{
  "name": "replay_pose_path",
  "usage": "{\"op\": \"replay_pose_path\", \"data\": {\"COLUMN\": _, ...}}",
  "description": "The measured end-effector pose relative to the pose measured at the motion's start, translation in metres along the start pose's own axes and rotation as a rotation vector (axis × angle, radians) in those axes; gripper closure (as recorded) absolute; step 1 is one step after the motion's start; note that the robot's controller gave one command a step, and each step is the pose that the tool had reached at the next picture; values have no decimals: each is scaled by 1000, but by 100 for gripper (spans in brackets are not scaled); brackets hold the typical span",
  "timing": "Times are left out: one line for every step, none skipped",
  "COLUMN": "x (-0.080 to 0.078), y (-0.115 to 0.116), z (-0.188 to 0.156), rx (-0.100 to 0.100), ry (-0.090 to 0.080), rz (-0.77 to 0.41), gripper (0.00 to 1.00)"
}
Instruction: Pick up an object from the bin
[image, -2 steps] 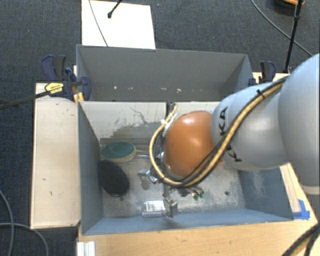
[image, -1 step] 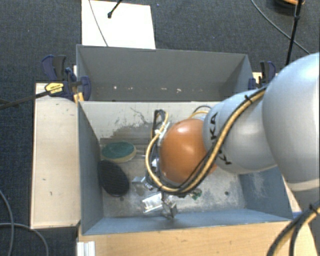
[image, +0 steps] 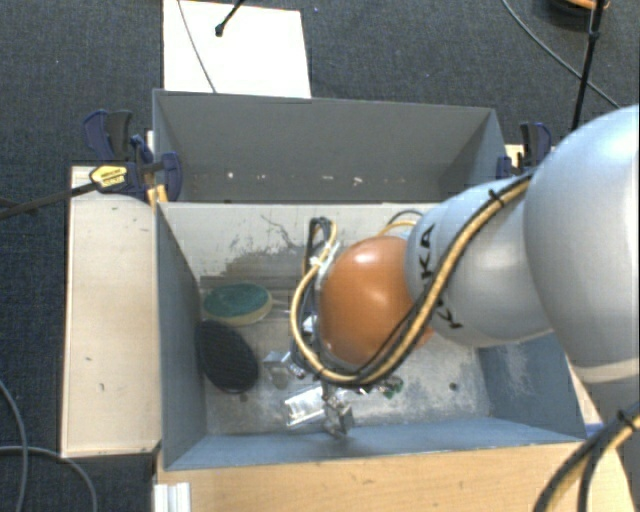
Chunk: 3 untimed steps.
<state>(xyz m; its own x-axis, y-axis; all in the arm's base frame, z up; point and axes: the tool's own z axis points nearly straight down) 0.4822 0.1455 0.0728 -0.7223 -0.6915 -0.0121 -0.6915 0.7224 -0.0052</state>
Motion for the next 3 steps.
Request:
{"op": "replay_pose_path", "data": {"x": 1, "y": 1, "z": 1, "rx": -2, "ry": 3, "rz": 4, "gripper": 100}}
{"op": "replay_pose_path", "data": {"x": -1, "y": -1, "z": -70, "rx": -2, "ry": 5, "rz": 15, "gripper": 100}}
{"op": "replay_pose_path", "data": {"x": -2, "y": -1, "z": -73, "rx": -4, "ry": 7, "rz": 25, "gripper": 100}}
